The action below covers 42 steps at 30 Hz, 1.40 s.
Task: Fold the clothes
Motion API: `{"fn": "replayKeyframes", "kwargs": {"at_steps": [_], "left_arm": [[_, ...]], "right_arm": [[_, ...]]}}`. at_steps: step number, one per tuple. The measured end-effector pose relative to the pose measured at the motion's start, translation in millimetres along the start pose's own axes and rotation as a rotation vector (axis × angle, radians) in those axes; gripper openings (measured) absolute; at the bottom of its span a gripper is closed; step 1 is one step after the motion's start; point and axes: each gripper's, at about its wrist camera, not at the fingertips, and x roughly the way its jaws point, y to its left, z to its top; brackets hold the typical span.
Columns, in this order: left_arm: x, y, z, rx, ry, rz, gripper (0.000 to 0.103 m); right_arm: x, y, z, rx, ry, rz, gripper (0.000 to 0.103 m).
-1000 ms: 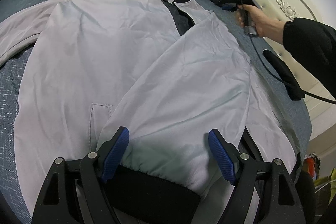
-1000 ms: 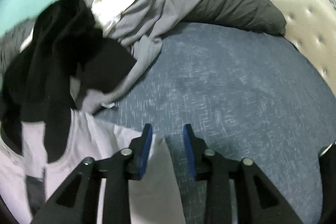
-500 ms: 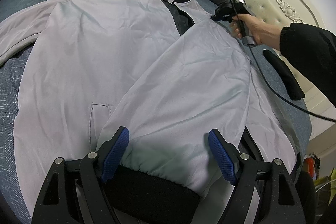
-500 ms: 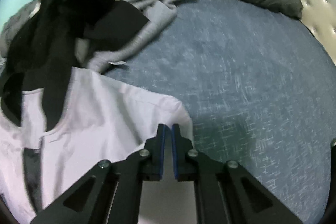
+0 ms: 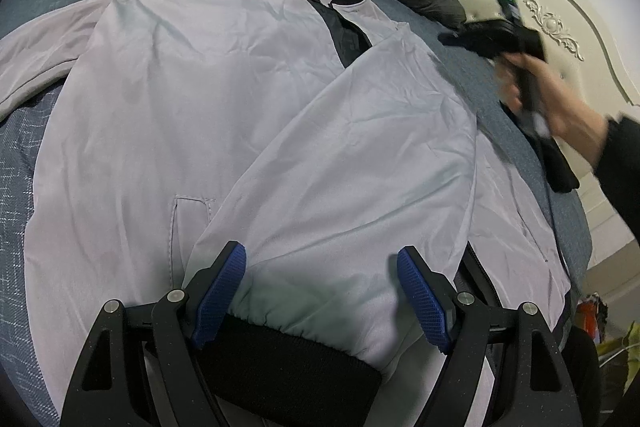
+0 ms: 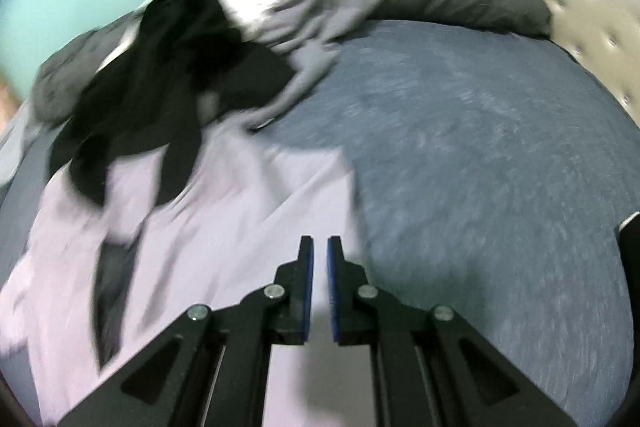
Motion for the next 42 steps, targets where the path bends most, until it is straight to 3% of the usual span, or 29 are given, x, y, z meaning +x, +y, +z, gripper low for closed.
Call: {"fn": "replayKeyframes", "kwargs": {"at_steps": [5,11,16,18,20,25,29,32,42], "left_arm": [[2,-2,1,0.003,0.004,0.01,0.081],[2,-6,2,0.017,0.01,0.033,0.081],[-2,-7,5,0.018,0.018,0.046,0.082],[-15,-6,8,0.009,0.015,0.064,0.082],[-28,-6,12,-0.001,0.011,0.083,0.082],[-74,5,14,-0.024,-0.012,0.17,0.082],[-97,20,6,-0.066,0.021,0.231,0.082],[-102,28,-4,-0.115,0.055,0.243,0.082],[-85,9,-16,-0.065,0.109,0.302,0.082]], "right_arm": [[-31,26,-66,0.037,0.05,0.103,0.006],[-62,72,-142,-0.017,0.12,0.174,0.006],[-90,84,-184,0.055,0.096,0.201,0.008],[-96,82,-195,0.116,0.086,0.24,0.011],[-102,81,-207,0.171,0.081,0.271,0.023],[-116,85,-234,0.215,0.035,0.311,0.024],[-126,88,-236,0.209,0.027,0.342,0.024],[-134,89,-236,0.195,-0.004,0.363,0.024],[-142,81,-242,0.216,-0.018,0.415,0.024]]}}
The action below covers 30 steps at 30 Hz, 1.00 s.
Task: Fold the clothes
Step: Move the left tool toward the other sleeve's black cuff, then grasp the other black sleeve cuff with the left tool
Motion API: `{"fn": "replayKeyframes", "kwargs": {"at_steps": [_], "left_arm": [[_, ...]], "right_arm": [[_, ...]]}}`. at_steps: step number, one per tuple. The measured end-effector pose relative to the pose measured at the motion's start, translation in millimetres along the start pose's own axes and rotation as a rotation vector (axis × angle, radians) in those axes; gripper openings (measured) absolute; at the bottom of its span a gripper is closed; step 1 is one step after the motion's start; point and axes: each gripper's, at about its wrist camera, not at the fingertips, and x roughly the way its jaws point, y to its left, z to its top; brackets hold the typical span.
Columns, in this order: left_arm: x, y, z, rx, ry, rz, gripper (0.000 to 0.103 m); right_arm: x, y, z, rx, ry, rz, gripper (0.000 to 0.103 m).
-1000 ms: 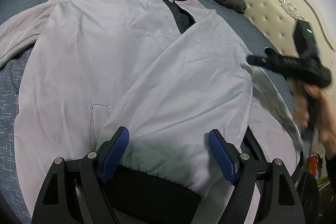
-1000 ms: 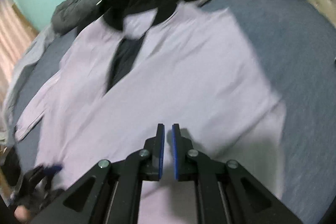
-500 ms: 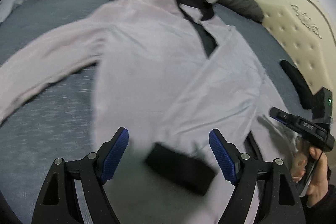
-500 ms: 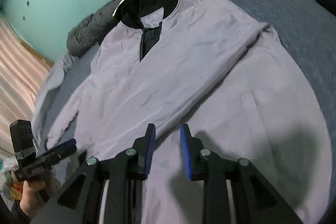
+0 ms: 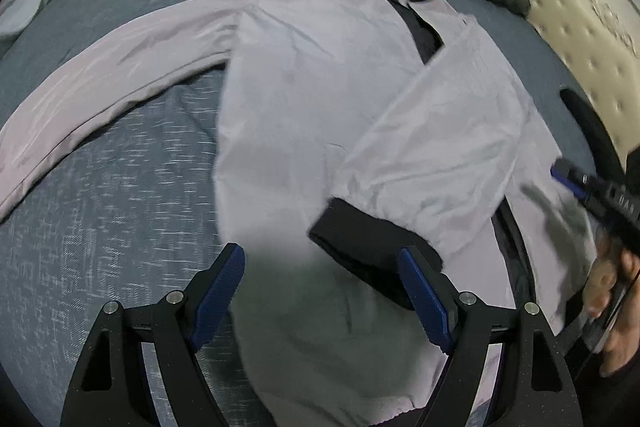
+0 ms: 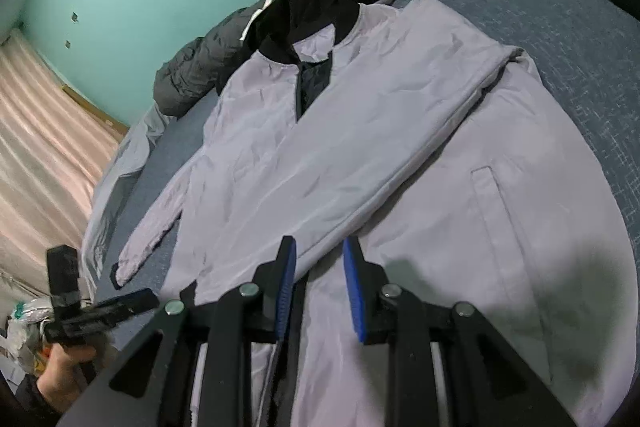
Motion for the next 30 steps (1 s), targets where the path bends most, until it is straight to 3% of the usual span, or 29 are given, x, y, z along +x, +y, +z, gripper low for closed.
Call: {"fn": "replayKeyframes", "kwargs": {"at_steps": [7,12,19,25,30], "left_arm": [[10,-17,2,0.045,0.013,0.028,0.082],[34,-30,-17,0.114,0.081,0.033,0.082],[19,-21,-15,0.099,0.032,0.015,0.082],[-22,30,1,-0.017,-0.061,-0.015,0.082],[-50,109,11,-0.199,-0.113,0.059,0.083]], "right_arm": [[-1,-2,0,0.009,-0.007,0.009,0.024],[0,-6,1,0.025,-0.005,0.02,0.024],[1,-10,1,0.042,-0.005,0.025,0.024],[4,-5,0,0.023,0.0,0.016,0.024],[7,-4,-1,0.017,0.008,0.016,0.024]]}}
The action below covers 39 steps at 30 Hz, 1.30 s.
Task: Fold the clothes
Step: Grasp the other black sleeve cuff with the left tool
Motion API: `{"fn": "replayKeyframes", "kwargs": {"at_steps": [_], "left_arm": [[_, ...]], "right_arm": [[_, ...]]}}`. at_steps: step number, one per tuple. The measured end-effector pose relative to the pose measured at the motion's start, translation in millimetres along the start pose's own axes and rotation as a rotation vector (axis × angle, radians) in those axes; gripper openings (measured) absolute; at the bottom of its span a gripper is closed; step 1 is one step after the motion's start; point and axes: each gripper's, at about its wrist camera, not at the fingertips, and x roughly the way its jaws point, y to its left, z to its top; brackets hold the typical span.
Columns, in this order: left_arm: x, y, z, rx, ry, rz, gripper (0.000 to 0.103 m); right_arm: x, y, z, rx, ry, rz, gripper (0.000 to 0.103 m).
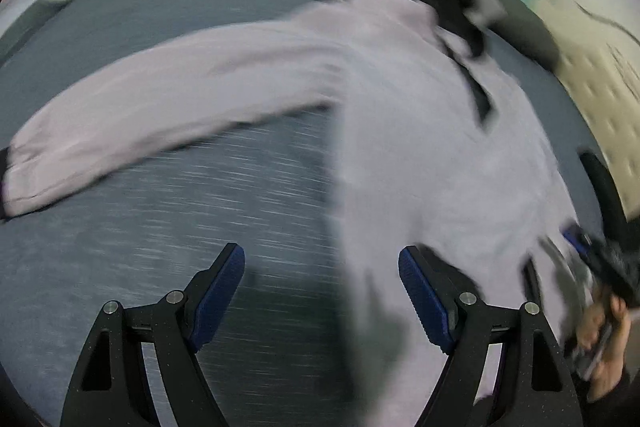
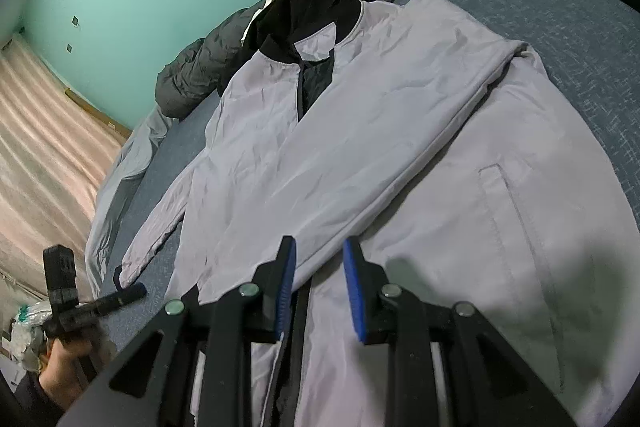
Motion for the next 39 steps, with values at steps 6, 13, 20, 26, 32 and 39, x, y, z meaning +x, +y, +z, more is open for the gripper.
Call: {"fn": "replayKeyframes", "kwargs": {"at_steps": [6,13,20,26,32,39], "left_arm": [[-27,102,-1,-0.258,-0.07,0.088,0.092],[-45,196,-11,-0.526,-0.133,0.158,0.095],[-40,244,-15,-0.631,-0.127,0.19,0.1],[-30,266,-13,-0.663,-0.104,0.217,0.1],[-16,270,-5,-0.633,-0.116,0.231,0.1],[-8,277,5,-0.636,-0.162,0.225,0.086]], "right_arm": [[-1,2,1,-0.013,-0.007,-0.009,0.024],[1,6,1,-0.024,-0.007,-0.024,0.024],[4,10,0,-0.03,-0.011,-0.027,0.035],[-1,9,3,-0.022,-0.036,-0.034,0.037],[-3,7,4,-0.016,-0.05,-0.044,0.043],[-4,4,4,-0.008,-0.054,-0.058,0.043]]}}
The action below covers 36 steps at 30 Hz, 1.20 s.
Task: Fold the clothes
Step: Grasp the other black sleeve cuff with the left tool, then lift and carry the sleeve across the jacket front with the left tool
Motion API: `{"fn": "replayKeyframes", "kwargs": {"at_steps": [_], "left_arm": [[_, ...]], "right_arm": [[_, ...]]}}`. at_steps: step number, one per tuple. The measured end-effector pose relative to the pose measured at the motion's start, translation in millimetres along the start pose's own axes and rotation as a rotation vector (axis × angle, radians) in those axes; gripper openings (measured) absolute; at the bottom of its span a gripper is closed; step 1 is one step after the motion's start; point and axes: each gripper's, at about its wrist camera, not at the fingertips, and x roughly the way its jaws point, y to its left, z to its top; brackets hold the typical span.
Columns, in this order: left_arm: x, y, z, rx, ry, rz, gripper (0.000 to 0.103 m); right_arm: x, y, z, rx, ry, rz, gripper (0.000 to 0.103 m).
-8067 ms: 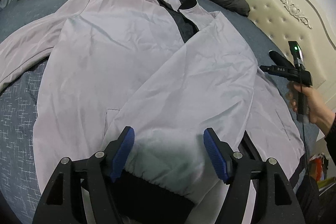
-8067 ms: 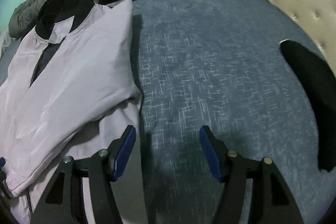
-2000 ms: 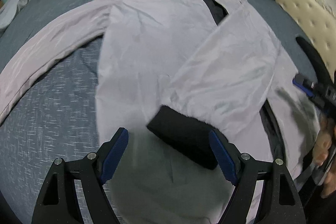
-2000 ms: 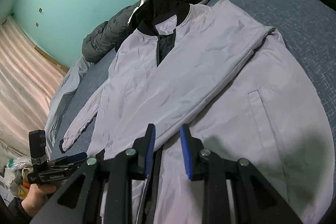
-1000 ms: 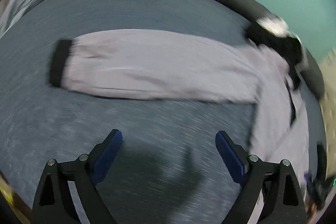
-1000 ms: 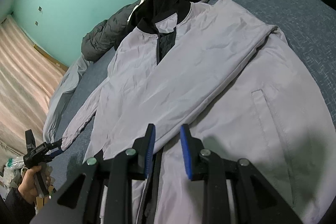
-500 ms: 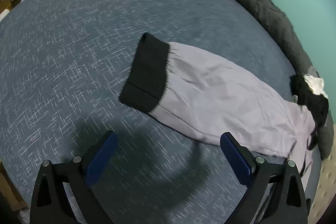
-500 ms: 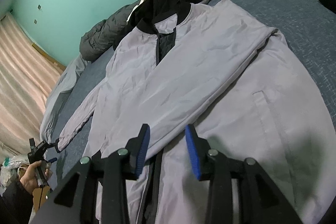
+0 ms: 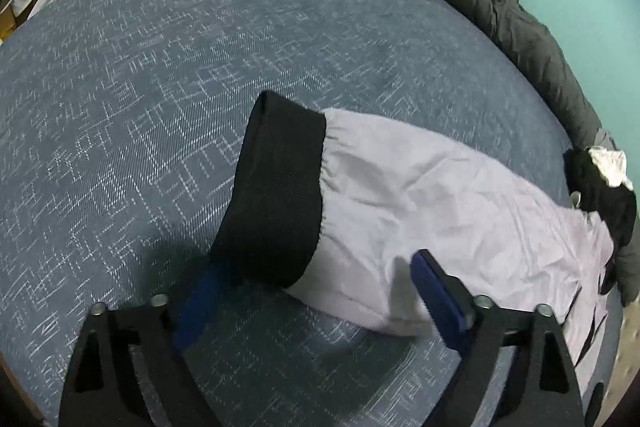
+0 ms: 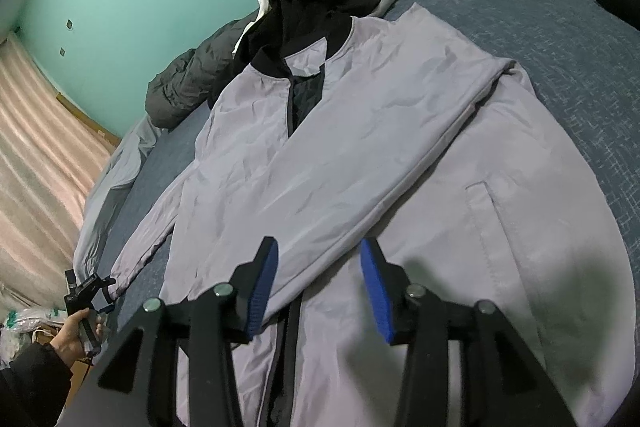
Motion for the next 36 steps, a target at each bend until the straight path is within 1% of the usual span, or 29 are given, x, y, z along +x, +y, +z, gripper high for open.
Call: {"fn": "replayKeyframes", "kwargs": {"at_steps": [2,3,5,6,8,9,10,14,16,19,21,25,27,29,32,36], "left_arm": [[-2,2,2,-0.007,-0.007,-0.009,0.067],[-5,3,2,-0.006,-0.011,-0.016,0.062],[-10,2,3,0.012,-0.017,-0.029,0.048],[-12,0,3,0.035,-0.027,-0.024,0.045],[-19,-6,3,0.068,-0.051,-0.026,0.034],[-23,-9,3,0.08,-0.063,-0.03,0.033],[-27,-13,3,0.087,-0.072,-0.036,0.029],[-50,-33,5,0.127,-0.103,-0.076,0.026],[-64,-48,5,0.163,-0.123,-0.112,0.025],[-91,-79,3,0.222,-0.161,-0.17,0.024],[-106,-102,-1,0.265,-0.166,-0.209,0.023],[-137,-160,-9,0.341,-0.186,-0.291,0.022],[-154,-192,-19,0.379,-0.188,-0.345,0.021],[-164,-219,-26,0.415,-0.189,-0.387,0.021],[-183,-279,-44,0.497,-0.181,-0.462,0.021],[-206,-349,-87,0.612,-0.136,-0.577,0.021]], "right_arm": [[1,2,0,-0.01,0.003,-0.003,0.044],[2,3,0,-0.015,0.004,-0.004,0.044],[2,4,0,-0.022,0.004,-0.009,0.043],[2,5,0,-0.026,0.003,-0.011,0.043],[2,7,-1,-0.032,0.003,-0.016,0.044],[3,8,-2,-0.034,0.004,-0.014,0.044],[3,8,-2,-0.037,0.006,-0.011,0.044],[2,10,-2,-0.046,0.005,-0.012,0.044],[1,8,-2,-0.043,0.003,-0.012,0.044],[0,6,-1,-0.033,-0.001,-0.01,0.044],[-1,3,0,-0.024,-0.003,-0.007,0.044],[-4,-3,0,-0.016,0.0,-0.015,0.044],[-7,-6,-2,-0.017,-0.002,-0.023,0.044],[-12,-11,-2,-0.009,-0.007,-0.032,0.044],[-21,-18,-1,0.005,-0.019,-0.033,0.044],[-37,-25,3,0.015,-0.049,-0.036,0.044]]}}
